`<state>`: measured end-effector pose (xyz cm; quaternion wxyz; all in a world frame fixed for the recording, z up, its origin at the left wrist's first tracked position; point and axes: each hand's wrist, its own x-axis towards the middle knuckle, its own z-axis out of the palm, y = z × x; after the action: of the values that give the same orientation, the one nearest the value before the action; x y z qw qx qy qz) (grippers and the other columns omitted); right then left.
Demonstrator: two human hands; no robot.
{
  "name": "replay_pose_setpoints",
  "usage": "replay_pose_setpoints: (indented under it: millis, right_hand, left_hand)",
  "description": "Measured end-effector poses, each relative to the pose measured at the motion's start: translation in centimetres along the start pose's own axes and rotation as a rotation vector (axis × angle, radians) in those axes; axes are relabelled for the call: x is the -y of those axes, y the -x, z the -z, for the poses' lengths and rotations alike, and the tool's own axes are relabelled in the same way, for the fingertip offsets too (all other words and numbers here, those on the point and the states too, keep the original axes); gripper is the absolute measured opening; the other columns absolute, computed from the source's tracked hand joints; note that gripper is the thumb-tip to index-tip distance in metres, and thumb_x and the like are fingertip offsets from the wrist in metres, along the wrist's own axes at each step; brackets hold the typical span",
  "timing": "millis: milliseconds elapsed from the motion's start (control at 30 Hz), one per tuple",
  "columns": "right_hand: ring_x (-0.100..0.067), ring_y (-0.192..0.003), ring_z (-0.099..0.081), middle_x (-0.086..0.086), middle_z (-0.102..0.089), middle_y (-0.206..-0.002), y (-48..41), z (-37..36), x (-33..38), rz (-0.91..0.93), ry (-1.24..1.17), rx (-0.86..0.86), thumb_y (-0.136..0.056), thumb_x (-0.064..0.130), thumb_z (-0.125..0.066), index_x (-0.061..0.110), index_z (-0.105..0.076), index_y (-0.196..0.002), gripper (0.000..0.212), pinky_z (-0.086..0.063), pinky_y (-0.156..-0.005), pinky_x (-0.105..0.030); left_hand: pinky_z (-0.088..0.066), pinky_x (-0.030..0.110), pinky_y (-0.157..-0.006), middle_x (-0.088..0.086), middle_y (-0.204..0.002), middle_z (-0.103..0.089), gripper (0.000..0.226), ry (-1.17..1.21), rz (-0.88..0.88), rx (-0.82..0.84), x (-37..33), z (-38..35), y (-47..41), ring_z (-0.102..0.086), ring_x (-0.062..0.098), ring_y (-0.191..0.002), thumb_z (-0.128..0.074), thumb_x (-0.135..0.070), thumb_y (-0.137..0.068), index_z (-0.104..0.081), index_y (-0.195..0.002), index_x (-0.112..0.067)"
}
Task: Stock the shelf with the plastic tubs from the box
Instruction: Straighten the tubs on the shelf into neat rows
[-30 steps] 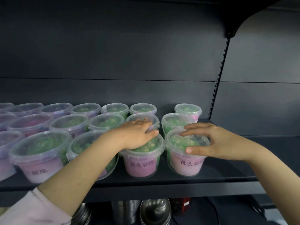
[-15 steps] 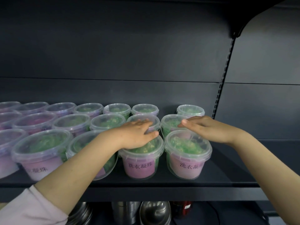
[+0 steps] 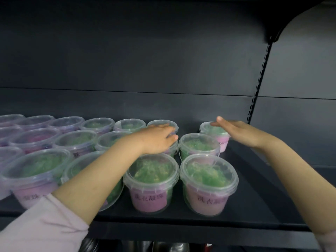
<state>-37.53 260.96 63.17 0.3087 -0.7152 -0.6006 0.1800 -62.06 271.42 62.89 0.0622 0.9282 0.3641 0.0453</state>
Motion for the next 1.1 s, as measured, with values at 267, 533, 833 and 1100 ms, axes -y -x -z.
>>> replay_pose_setpoints:
  millis: [267, 533, 833, 1100]
  right_hand:
    - [-0.015, -0.138, -0.036, 0.006, -0.039, -0.151, -4.7, 0.1, -3.3, -0.077, 0.144, 0.08, -0.092, 0.067, -0.024, 0.036, -0.062, -0.126, 0.059, -0.023, -0.106, -0.028]
    - [-0.012, -0.135, -0.037, 0.007, -0.043, -0.146, -7.5, -2.9, -1.3, 0.054, 0.151, 0.155, -0.094, 0.064, -0.026, 0.034, -0.06, -0.128, 0.057, -0.023, -0.107, -0.023]
    - [-0.017, -0.142, -0.027, 0.004, -0.04, -0.15, -8.2, -3.8, -1.2, 0.062, 0.288, 0.128, -0.092, 0.065, -0.026, 0.033, -0.054, -0.136, 0.061, -0.016, -0.119, -0.034]
    - [-0.015, -0.14, -0.034, 0.006, -0.039, -0.152, -3.5, -1.8, 2.4, 0.097, 0.33, 0.119, -0.094, 0.063, -0.023, 0.029, -0.046, -0.142, 0.064, -0.022, -0.117, -0.033]
  left_hand:
    - [-0.001, 0.04, -0.119, -0.004, -0.16, 0.006, 0.056, 0.037, 0.09, 0.126, 0.8, -2.4, -1.4, 0.003, 0.02, -0.147, -0.014, -0.051, -0.1, -0.003, -0.151, -0.033]
    - [0.001, 0.038, -0.119, -0.008, -0.16, 0.006, 0.055, 0.061, 0.104, 0.115, 1.0, -2.7, -1.4, 0.005, 0.02, -0.147, -0.015, -0.052, -0.099, -0.005, -0.151, -0.036]
    - [0.001, 0.039, -0.119, -0.009, -0.16, 0.005, 0.057, 0.05, 0.117, 0.116, 1.5, -3.0, -1.8, 0.005, 0.018, -0.147, -0.014, -0.056, -0.098, -0.003, -0.15, -0.038]
    - [-0.005, 0.042, -0.119, -0.01, -0.16, -0.005, 0.056, 0.119, 0.042, 0.063, 0.4, 0.2, 0.3, 0.002, 0.018, -0.147, -0.023, -0.053, -0.099, -0.019, -0.15, -0.031]
